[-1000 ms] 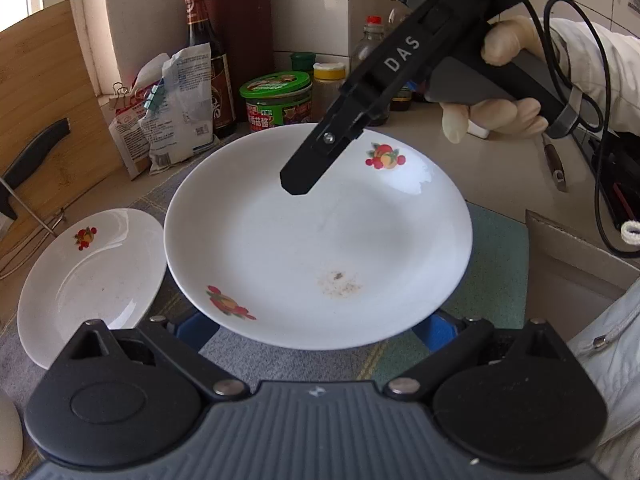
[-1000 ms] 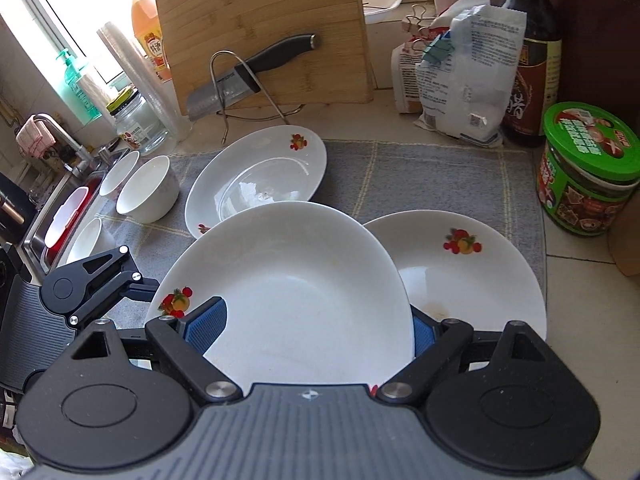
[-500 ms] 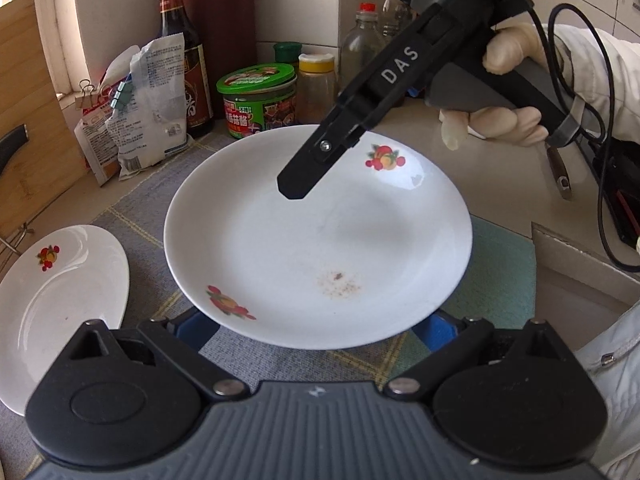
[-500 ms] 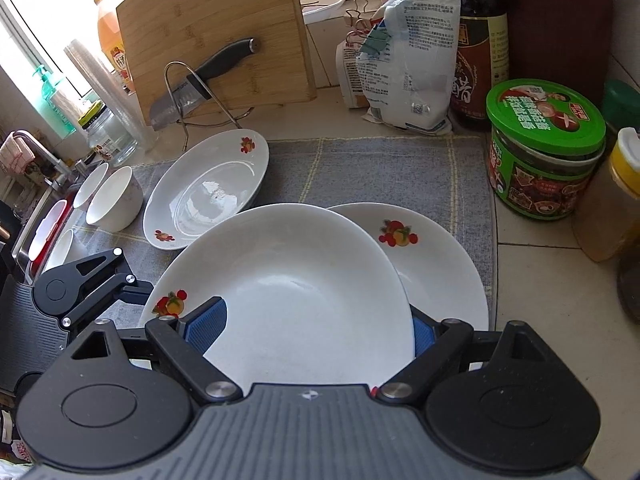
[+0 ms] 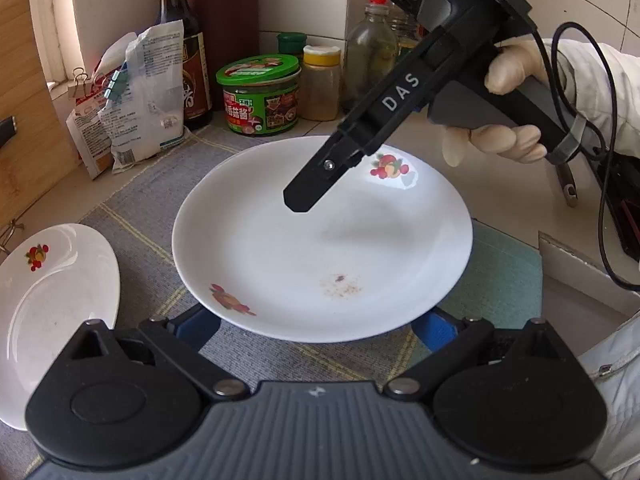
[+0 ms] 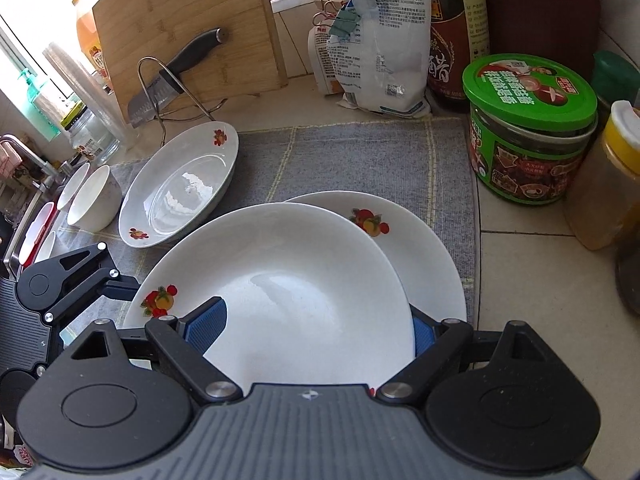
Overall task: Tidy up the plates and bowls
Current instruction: 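Lift the flower-rimmed plate with the right gripper toward the stained plate, then lower the held plate onto the stained plate with the right gripper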
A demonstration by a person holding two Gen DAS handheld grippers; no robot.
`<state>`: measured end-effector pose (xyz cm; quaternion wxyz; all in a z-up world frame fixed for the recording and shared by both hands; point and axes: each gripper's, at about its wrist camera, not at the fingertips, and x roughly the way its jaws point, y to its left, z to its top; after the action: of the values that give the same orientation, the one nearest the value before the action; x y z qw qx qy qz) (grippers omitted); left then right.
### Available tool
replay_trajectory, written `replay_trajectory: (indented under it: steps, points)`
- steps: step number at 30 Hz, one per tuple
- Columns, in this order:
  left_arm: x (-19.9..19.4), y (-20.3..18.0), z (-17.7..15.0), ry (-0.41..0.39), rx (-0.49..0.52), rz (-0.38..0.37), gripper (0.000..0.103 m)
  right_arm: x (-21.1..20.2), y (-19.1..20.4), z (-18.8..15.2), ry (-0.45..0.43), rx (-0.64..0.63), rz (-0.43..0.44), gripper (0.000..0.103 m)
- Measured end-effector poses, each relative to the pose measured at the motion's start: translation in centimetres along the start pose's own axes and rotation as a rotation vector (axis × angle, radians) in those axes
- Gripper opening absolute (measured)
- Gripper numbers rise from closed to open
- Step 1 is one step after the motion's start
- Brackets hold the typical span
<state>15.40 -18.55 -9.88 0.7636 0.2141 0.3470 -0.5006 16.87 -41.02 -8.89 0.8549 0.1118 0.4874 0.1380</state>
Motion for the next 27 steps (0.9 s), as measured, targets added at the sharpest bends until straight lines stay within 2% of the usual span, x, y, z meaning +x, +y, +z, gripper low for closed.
replay_trajectory:
  steps: [27]
  points:
    - [1.6, 1.2, 0.6, 0.025, 0.025, -0.007, 0.100, -0.6, -1.4, -0.6, 0.014, 0.058, -0.024, 0.094]
